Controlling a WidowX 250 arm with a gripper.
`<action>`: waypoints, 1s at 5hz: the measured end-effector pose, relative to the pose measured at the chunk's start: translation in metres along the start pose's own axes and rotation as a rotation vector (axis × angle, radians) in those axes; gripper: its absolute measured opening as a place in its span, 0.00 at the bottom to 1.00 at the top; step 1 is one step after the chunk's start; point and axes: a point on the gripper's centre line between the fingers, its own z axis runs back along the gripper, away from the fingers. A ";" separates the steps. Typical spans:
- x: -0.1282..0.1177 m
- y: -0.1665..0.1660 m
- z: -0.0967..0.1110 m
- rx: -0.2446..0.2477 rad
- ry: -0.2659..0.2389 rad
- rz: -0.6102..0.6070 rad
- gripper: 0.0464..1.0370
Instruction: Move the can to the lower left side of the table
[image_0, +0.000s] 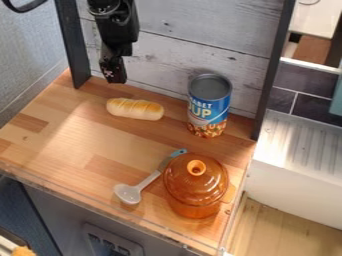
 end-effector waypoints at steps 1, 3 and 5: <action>0.000 -0.005 -0.010 -0.032 -0.001 0.009 0.96; 0.027 -0.016 -0.009 -0.087 -0.013 -0.029 0.96; 0.071 -0.020 -0.005 -0.097 -0.075 -0.122 0.96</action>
